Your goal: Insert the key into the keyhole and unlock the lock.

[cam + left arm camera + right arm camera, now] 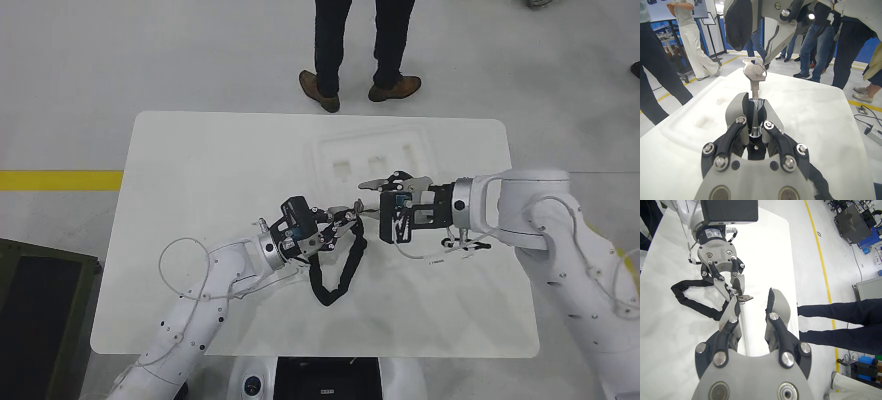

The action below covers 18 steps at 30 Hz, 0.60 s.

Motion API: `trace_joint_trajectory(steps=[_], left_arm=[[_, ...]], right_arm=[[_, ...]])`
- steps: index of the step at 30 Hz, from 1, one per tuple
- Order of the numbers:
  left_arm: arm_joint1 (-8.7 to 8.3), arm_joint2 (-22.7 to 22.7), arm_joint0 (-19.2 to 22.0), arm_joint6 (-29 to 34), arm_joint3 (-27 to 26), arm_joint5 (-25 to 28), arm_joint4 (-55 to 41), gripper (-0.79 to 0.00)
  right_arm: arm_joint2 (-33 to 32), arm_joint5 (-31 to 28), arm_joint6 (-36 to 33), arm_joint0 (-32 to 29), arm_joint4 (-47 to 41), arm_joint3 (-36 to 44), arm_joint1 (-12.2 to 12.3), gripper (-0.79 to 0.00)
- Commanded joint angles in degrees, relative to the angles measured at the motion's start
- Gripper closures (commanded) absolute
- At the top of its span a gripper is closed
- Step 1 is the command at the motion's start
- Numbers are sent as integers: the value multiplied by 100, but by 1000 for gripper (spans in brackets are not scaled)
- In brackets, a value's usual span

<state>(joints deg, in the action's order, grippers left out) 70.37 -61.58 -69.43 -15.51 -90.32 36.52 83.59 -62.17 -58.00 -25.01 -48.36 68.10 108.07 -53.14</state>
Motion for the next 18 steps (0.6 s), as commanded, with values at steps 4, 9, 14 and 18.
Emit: trace_joint_trajectory(steps=[4,9,14,18], left_arm=[[-2,14,16,-14,14,-16,-16,0],[-12,0,12,-28,35,62,-120,0],[-38,-72,93,90,115,440,-357,0],[-77,-191,186,307,208,865,-597,0]], right_arm=[[232,0,207,190,193,-107,45,-259],[257,0,437,311,228,-139,129,-280],[342,0,652,337,132,-134,256,-563],[424,0,798,411,8,-189,390,-785]])
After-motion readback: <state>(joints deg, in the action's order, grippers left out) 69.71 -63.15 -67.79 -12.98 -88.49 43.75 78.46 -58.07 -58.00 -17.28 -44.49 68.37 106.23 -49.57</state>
